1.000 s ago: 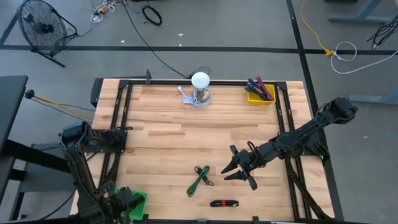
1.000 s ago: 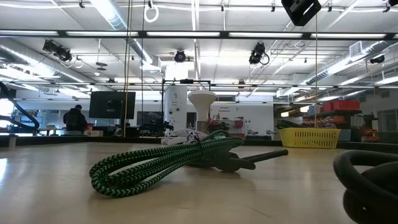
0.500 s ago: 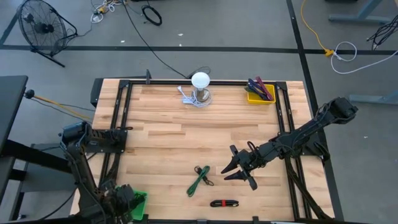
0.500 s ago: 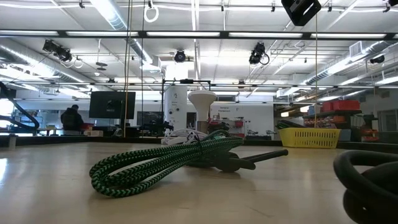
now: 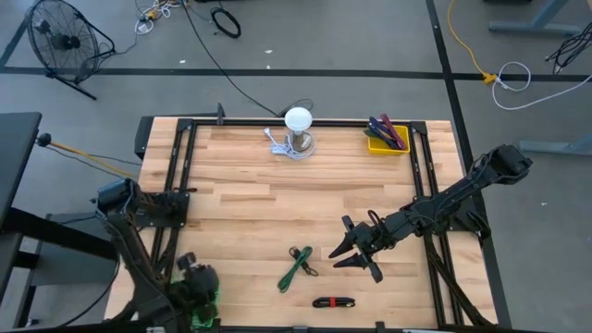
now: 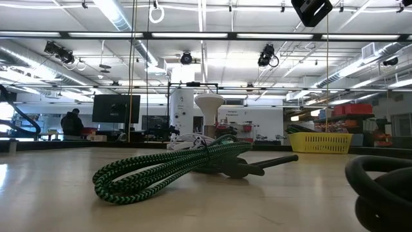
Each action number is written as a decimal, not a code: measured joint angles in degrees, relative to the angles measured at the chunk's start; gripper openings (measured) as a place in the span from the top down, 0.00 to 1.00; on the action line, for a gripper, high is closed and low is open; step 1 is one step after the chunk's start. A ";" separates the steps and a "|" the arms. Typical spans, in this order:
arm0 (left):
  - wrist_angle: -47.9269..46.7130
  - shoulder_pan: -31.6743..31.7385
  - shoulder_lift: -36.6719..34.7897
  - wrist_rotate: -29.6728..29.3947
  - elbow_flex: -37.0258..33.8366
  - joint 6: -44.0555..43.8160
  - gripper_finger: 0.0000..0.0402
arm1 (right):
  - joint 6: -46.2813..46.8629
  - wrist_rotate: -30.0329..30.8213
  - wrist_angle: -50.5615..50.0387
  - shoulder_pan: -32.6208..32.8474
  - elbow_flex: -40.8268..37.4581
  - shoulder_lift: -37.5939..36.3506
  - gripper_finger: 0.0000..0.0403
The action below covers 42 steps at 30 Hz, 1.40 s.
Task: Pick & Place USB Port
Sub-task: Put the green USB cable into the yellow bin
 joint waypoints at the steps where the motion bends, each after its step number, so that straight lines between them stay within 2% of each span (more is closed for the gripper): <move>1: 0.68 1.16 0.00 -1.08 0.00 -0.30 0.57 | 0.00 0.00 0.00 0.00 0.00 0.00 0.70; 5: 4.62 6.28 0.00 -4.24 0.00 2.09 0.57 | 0.00 0.00 0.00 -0.02 0.00 0.00 0.70; 13: 21.25 17.37 0.00 -4.03 0.00 24.05 0.57 | 0.00 0.00 -0.07 0.00 0.00 0.00 0.70; 18: 27.79 23.24 0.01 -1.48 0.00 32.03 0.57 | 0.00 0.00 -0.26 -0.01 0.00 0.00 0.70; 25: 33.10 29.52 2.90 3.87 -0.02 34.46 0.57 | 0.00 0.00 -0.53 0.00 0.00 0.00 0.70; 30: 41.61 32.88 9.24 13.44 -0.09 38.49 0.57 | 0.00 0.00 -1.20 0.00 -0.02 0.02 0.70; 33: 44.70 34.05 11.83 17.28 -0.07 38.79 0.57 | 0.00 0.00 -1.45 0.00 -0.04 0.02 0.70; 42: 46.97 35.33 14.96 17.48 0.07 38.86 0.57 | 0.00 0.49 -1.70 0.00 -0.04 0.02 0.70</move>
